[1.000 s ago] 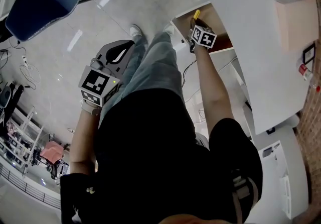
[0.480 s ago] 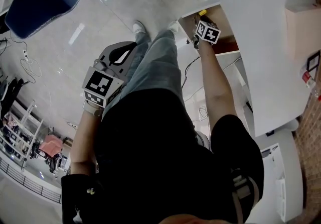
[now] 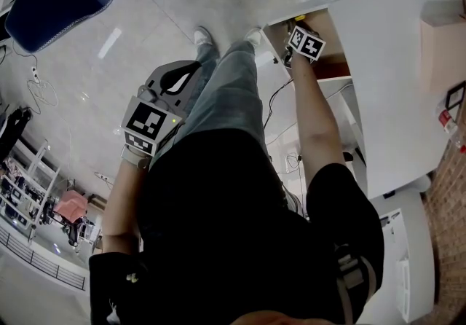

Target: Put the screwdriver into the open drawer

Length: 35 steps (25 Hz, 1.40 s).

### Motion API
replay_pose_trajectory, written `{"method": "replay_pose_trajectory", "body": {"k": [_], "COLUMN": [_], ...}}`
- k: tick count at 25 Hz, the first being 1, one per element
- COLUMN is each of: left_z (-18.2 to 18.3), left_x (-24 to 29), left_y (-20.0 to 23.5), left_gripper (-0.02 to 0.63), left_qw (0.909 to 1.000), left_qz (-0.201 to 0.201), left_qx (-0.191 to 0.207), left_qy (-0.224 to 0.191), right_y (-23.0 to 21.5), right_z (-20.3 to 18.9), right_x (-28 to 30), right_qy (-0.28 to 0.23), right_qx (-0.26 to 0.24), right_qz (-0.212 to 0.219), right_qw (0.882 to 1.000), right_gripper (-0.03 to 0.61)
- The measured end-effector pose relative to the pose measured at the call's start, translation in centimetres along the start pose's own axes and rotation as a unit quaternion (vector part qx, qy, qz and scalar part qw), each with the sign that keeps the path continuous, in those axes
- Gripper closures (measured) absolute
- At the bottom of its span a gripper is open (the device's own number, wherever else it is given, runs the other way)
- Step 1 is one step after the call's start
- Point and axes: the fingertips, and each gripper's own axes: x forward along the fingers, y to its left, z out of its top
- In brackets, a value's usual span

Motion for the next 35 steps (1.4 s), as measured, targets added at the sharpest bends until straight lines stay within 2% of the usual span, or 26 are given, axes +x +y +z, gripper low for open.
{"method": "replay_pose_trajectory", "body": {"k": [4,8,18,25,31,35], "left_z": [-0.2,-0.3,1.0,2.4,2.7,3.0], "left_x": [-0.2,-0.4,-1.1,-2.4,-3.2,-4.1], "left_y": [0.3,0.3,-0.7,-1.2,-2.8,-2.7], "left_gripper": [0.606,0.606,0.606,0.606,0.606,0.606], "left_qw": [1.0000,1.0000,0.9998,0.9989,0.9979,0.9962], "left_qz": [0.004,0.004,0.002,0.004,0.002,0.026], "left_qx": [0.001,-0.001,0.008,0.008,0.017,0.014], "left_qy": [-0.001,-0.003,-0.021,-0.047,-0.062,-0.081], "right_y": [-0.2,-0.5,1.3,3.7,6.5,8.9], "right_z": [-0.1,0.0,0.7,2.3,3.6,4.3], "right_x": [0.1,-0.1,-3.0,-7.3,-11.6,-14.7], "right_qy": [0.000,0.003,-0.010,-0.031,-0.052,-0.064], "right_qx": [0.002,0.008,-0.006,-0.019,-0.054,-0.068], "right_qz": [-0.007,-0.015,-0.001,0.013,0.042,0.065], "right_qw": [1.000,1.000,1.000,0.999,0.996,0.993], "right_gripper": [0.484,0.435,0.442,0.480,0.558,0.568]}}
